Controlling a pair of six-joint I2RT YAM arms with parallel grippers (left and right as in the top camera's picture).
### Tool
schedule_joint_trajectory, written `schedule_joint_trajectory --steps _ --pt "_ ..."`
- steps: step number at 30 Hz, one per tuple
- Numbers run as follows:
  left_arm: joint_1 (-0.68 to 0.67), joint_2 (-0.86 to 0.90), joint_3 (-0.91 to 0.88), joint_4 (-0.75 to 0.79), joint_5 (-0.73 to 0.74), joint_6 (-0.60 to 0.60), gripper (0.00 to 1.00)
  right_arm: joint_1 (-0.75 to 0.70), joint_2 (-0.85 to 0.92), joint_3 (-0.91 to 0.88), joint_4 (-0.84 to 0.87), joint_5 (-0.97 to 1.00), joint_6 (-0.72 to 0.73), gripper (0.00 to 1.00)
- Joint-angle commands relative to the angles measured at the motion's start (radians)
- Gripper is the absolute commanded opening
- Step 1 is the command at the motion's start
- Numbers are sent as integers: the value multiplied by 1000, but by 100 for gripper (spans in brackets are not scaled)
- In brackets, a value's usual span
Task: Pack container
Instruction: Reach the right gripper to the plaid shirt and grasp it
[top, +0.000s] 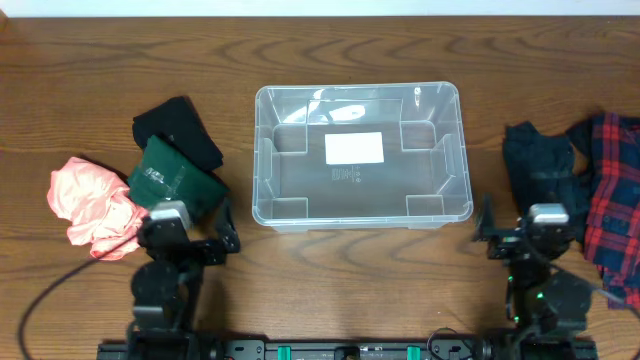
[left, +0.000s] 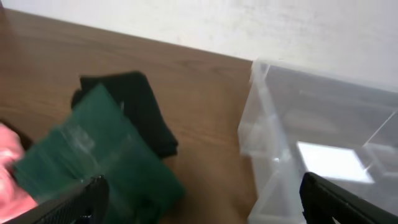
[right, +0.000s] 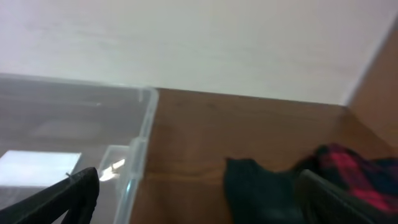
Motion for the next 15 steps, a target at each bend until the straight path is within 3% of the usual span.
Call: schedule_joint_trajectory --steps 1,11,15 --pt "-4 154 185 -55 14 3 98 9 147 155 -47 77 29 99" --pt "-4 627 612 -453 14 25 98 -98 777 717 -432 85 25 99" --pt "-4 732 731 -578 14 25 98 -141 972 919 -602 36 29 99"
